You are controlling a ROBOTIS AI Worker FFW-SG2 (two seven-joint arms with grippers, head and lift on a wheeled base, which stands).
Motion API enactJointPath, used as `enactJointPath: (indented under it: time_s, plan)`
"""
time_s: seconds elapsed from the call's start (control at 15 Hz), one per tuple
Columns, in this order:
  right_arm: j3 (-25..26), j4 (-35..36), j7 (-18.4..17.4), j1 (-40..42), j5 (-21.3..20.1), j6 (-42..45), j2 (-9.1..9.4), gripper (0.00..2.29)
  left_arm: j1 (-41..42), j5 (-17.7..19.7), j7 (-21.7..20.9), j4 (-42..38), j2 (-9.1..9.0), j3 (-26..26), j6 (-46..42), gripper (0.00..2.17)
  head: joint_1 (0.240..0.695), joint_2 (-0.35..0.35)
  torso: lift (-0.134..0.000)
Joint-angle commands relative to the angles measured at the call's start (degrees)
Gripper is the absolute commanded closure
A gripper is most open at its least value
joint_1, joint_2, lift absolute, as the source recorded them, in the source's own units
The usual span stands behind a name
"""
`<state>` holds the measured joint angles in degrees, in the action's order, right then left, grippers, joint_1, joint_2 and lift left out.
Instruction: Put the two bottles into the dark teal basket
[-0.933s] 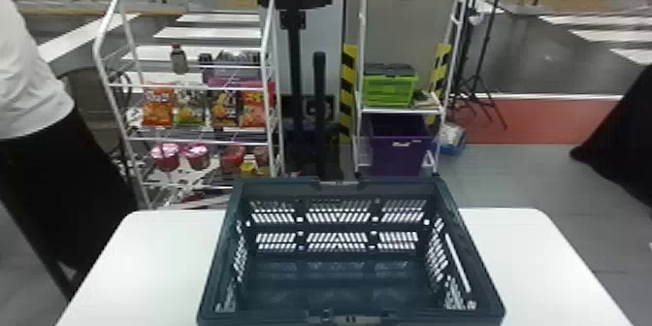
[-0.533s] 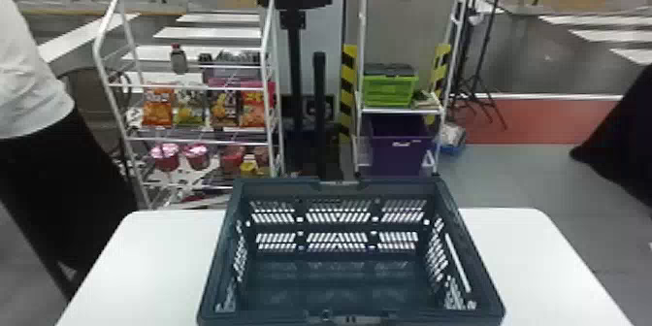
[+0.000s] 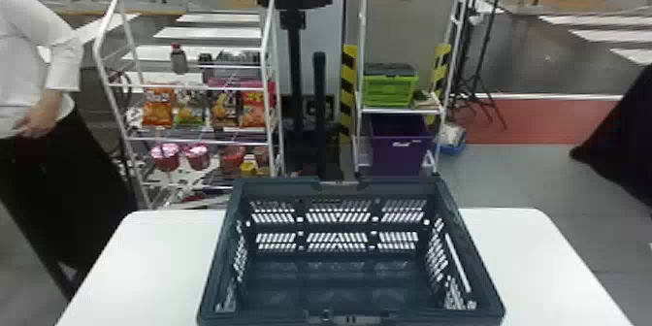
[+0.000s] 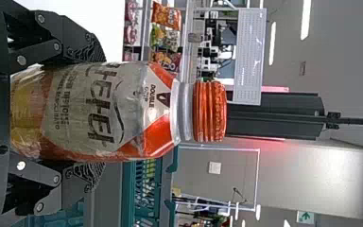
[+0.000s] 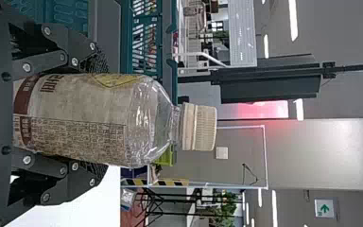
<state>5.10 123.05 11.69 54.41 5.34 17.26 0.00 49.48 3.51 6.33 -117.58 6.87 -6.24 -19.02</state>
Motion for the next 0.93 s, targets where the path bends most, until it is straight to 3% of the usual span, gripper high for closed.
enactJointPath:
  time_s: [0.0, 0.6, 0.87]
  plan:
    - [0.0, -0.01, 0.09, 0.0, -0.06, 0.0, 0.0, 1.96, -0.09, 0.0, 0.0, 0.16, -0.02, 0.0, 0.0, 2.15, 0.499, 0.0, 0.0]
    - [1.32, 5.18, 2.2, -1.94, -1.56, -2.29, 0.05, 1.96, -0.44, -0.88, 0.0, 0.51, 0.42, -0.53, -0.53, 2.15, 0.499, 0.0, 0.0]
    - [2.37, 10.28, 2.99, -5.8, -4.37, -8.79, 0.05, 1.96, -0.79, -1.14, 2.73, 1.03, 3.5, -2.99, -0.35, 2.15, 0.499, 0.0, 0.0]
